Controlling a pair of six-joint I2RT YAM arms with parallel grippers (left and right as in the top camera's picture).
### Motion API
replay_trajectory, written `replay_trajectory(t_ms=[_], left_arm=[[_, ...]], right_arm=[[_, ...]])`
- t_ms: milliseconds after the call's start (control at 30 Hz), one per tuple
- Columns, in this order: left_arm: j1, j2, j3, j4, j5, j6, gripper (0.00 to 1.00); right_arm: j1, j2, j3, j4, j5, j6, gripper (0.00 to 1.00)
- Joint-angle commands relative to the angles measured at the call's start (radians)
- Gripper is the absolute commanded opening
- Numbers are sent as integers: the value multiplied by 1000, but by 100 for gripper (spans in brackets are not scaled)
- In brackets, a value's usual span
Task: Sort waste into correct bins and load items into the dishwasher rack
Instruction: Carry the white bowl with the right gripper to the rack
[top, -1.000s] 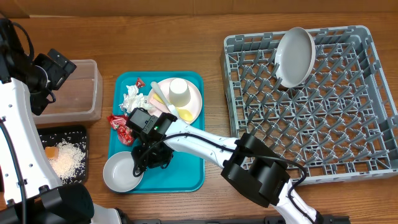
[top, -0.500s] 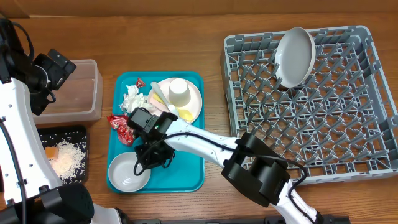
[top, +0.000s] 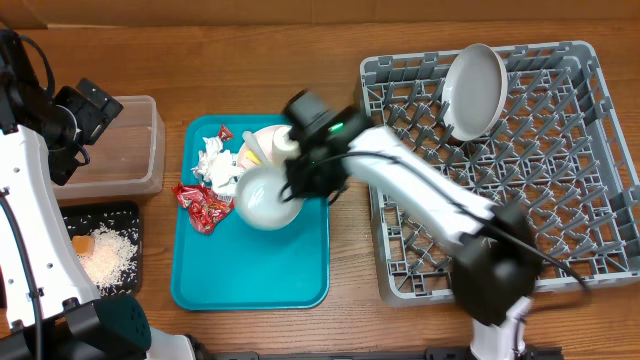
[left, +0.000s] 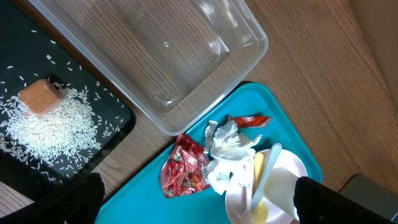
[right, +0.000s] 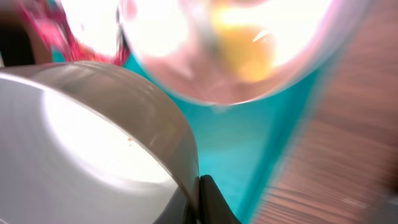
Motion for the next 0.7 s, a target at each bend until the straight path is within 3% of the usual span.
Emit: replay_trajectory(t_ms=[0, 400, 667], left_arm=[[-2, -1, 14, -2, 7, -5, 100], [-2, -1, 14, -2, 7, -6, 100], [-2, -1, 14, -2, 7, -6, 100]], right_arm=[[-86, -174, 6, -31, 186, -18, 4], [-505, -473, 6, -173, 580, -13, 4], [-832, -488, 3, -118, 612, 18, 4]])
